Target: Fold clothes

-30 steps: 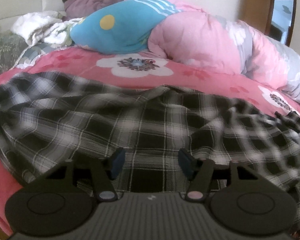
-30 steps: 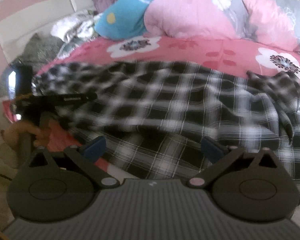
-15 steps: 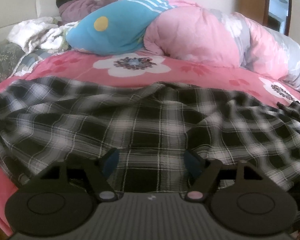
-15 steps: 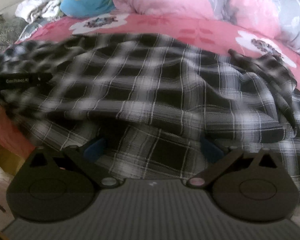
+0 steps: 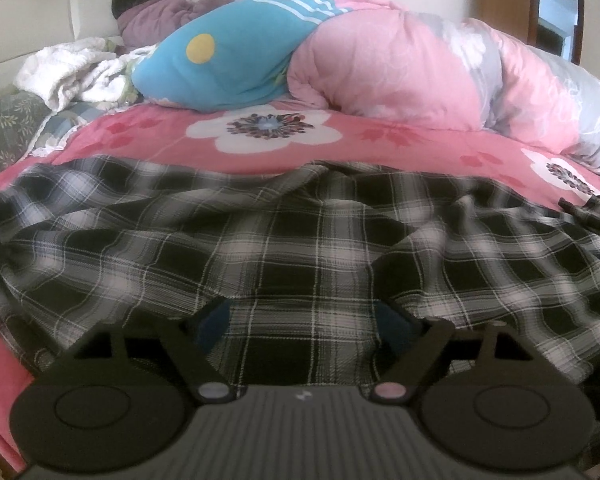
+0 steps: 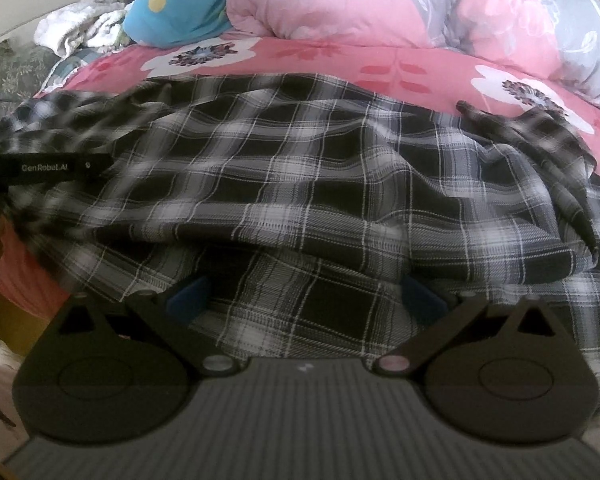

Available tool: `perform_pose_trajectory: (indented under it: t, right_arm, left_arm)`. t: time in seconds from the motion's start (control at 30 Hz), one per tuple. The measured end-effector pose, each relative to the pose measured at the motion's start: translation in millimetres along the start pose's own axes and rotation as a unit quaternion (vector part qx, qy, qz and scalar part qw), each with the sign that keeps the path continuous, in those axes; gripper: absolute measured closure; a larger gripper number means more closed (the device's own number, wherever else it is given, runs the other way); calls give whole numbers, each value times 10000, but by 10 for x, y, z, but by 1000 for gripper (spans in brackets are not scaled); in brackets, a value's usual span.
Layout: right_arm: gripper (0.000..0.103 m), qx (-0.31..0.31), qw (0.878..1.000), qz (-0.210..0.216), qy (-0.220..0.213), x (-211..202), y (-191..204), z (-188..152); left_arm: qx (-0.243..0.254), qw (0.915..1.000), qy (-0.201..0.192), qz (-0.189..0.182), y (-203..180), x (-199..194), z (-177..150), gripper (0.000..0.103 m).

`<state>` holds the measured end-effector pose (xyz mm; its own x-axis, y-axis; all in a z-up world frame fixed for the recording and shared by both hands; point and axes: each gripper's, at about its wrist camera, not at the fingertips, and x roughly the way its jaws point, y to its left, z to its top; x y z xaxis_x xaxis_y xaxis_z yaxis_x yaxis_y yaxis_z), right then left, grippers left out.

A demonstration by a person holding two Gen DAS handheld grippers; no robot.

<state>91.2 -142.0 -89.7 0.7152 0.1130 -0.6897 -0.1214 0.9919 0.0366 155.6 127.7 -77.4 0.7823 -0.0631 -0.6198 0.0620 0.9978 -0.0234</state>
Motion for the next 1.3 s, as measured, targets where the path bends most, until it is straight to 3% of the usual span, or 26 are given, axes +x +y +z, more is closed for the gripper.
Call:
perform_pose_trajectory:
  t: [0.4, 0.9, 1.3]
  right_arm:
    - [1, 142, 9998, 94, 55, 10, -33, 15]
    - [1, 147, 9998, 115, 78, 19, -43, 20]
    - [1, 145, 9996, 176, 142, 29, -72, 43]
  left_arm:
    - [53, 10000, 0, 82, -30, 29, -6, 11]
    - [92, 9999, 62, 97, -40, 23, -2, 8]
    - [150, 9998, 117, -80, -29, 9, -25, 0]
